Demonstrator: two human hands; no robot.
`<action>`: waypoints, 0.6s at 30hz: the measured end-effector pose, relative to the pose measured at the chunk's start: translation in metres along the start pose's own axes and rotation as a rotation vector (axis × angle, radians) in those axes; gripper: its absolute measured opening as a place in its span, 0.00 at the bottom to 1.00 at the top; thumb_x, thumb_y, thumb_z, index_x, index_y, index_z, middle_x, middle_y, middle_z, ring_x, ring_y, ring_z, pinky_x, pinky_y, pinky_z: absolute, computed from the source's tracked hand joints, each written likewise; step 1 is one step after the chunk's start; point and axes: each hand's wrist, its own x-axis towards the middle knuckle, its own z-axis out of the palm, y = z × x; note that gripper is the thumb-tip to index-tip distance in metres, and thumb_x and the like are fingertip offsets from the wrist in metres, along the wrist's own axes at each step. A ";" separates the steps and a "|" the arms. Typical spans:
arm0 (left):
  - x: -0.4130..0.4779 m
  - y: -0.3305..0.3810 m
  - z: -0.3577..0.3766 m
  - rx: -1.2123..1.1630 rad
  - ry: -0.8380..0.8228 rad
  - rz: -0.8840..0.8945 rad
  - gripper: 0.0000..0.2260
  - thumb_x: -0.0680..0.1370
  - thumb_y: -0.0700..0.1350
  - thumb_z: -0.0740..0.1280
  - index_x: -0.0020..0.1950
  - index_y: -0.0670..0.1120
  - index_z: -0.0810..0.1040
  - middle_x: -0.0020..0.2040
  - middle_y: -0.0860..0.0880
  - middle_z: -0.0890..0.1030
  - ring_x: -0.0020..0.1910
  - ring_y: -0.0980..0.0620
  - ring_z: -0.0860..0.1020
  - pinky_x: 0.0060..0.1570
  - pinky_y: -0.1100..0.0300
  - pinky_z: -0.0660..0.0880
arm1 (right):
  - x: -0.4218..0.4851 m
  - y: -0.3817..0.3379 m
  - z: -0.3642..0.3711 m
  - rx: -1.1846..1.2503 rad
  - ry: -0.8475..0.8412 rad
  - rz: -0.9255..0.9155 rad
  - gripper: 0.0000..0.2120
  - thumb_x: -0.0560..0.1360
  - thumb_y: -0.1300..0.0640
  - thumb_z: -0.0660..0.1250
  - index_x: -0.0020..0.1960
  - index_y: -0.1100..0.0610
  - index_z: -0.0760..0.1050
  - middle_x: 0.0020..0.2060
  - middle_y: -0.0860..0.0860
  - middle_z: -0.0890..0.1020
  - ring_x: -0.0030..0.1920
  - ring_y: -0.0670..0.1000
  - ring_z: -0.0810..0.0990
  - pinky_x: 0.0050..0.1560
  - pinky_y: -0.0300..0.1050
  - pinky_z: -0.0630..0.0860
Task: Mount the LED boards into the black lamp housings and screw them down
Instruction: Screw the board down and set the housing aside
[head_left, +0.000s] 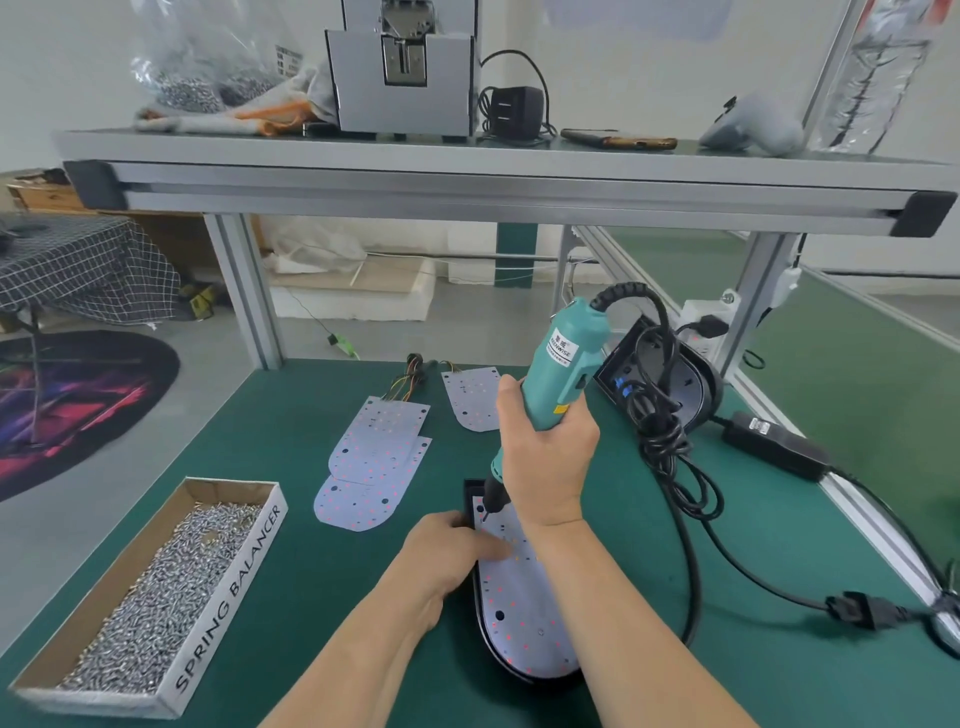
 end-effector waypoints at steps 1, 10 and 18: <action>0.000 -0.001 0.000 -0.007 0.005 0.005 0.10 0.68 0.36 0.75 0.49 0.41 0.85 0.43 0.48 0.87 0.47 0.46 0.86 0.55 0.52 0.80 | -0.001 0.000 0.001 0.001 -0.013 0.010 0.14 0.70 0.48 0.71 0.33 0.47 0.67 0.24 0.42 0.71 0.27 0.48 0.68 0.31 0.55 0.72; -0.001 0.000 0.000 -0.018 -0.005 0.002 0.09 0.68 0.36 0.75 0.48 0.41 0.85 0.43 0.48 0.87 0.48 0.46 0.85 0.55 0.53 0.80 | -0.006 -0.003 -0.005 0.023 0.013 0.075 0.19 0.68 0.43 0.71 0.36 0.57 0.70 0.25 0.47 0.73 0.28 0.49 0.71 0.33 0.55 0.76; -0.006 0.005 -0.003 -0.003 -0.051 -0.028 0.09 0.71 0.35 0.73 0.51 0.41 0.84 0.43 0.47 0.87 0.41 0.49 0.86 0.35 0.65 0.76 | 0.037 -0.021 -0.091 -0.018 0.377 0.052 0.12 0.70 0.41 0.72 0.47 0.46 0.74 0.36 0.46 0.83 0.37 0.50 0.83 0.38 0.44 0.77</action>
